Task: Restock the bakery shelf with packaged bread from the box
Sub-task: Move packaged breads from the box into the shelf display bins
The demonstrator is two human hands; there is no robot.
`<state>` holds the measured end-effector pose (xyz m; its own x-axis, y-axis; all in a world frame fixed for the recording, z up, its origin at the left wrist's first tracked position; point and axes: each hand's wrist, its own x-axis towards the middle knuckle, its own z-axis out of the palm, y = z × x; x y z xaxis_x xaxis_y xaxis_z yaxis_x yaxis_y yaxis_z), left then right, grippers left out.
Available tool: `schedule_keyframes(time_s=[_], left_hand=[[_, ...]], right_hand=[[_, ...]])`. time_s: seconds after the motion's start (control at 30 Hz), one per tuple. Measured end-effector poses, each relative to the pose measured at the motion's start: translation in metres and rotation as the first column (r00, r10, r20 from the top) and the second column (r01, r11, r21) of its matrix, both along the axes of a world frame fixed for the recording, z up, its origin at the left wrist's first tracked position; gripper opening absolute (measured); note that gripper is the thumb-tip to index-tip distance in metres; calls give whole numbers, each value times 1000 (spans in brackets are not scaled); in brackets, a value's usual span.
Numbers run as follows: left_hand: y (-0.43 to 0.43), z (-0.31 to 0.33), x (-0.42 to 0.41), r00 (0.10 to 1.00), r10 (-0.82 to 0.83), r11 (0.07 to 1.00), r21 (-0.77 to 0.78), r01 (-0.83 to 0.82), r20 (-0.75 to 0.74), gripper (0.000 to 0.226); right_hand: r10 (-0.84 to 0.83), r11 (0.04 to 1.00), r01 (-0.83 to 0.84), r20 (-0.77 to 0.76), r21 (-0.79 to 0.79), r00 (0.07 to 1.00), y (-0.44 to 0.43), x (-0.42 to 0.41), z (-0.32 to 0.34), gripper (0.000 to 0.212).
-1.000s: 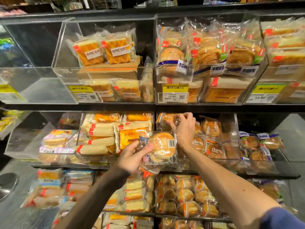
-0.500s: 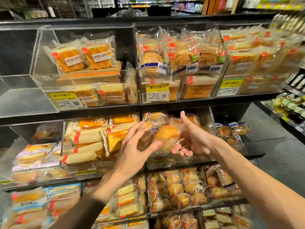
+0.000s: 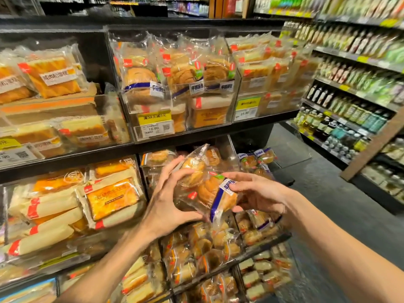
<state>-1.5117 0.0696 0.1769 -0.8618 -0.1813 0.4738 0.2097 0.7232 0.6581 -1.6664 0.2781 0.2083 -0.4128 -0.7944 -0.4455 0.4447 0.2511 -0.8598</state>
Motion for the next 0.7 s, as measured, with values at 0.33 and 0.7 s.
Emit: schedule_keyframes(time_s=[0.33,0.7], left_hand=[[32,-15,-51,991,118,924,358,-134,67,52],[131,-14,-189,974,187,900,376,-222,127,51]], right_hand=[[-87,996,87,75,1,993,66,-67,-34,60],[195,892,281,-863,353,465,126,-290,-42,80]])
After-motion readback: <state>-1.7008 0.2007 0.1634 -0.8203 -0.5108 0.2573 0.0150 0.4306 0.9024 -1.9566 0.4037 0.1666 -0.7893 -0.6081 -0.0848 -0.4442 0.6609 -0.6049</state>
